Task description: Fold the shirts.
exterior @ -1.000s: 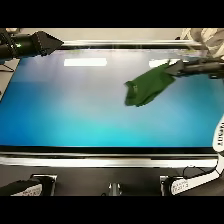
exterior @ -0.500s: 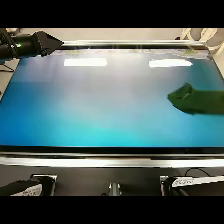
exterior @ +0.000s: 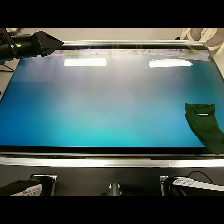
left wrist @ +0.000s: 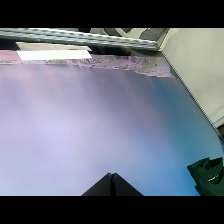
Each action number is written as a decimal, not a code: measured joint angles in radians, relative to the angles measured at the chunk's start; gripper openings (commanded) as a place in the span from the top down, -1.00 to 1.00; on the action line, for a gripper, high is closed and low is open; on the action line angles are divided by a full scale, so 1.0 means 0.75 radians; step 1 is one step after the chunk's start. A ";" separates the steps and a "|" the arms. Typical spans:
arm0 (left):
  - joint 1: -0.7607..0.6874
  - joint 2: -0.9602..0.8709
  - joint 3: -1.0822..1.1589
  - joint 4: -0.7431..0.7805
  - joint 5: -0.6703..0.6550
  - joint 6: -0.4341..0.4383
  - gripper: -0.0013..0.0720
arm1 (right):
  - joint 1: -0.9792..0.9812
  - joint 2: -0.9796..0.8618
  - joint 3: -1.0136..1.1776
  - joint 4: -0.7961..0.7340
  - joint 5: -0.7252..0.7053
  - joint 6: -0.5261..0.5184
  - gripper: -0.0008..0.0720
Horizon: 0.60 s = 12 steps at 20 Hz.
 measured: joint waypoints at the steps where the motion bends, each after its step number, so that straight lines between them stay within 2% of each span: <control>1: 0.000 0.000 0.000 0.000 0.000 0.000 0.86 | -0.005 0.030 -0.079 -0.005 -0.027 0.002 0.92; 5: 0.000 0.000 0.000 0.000 -0.001 0.000 0.86 | -0.015 0.103 -0.264 -0.067 -0.099 0.004 0.92; 12: 0.000 0.000 0.000 0.000 -0.001 -0.001 0.86 | -0.019 0.136 -0.357 -0.188 -0.153 0.011 0.92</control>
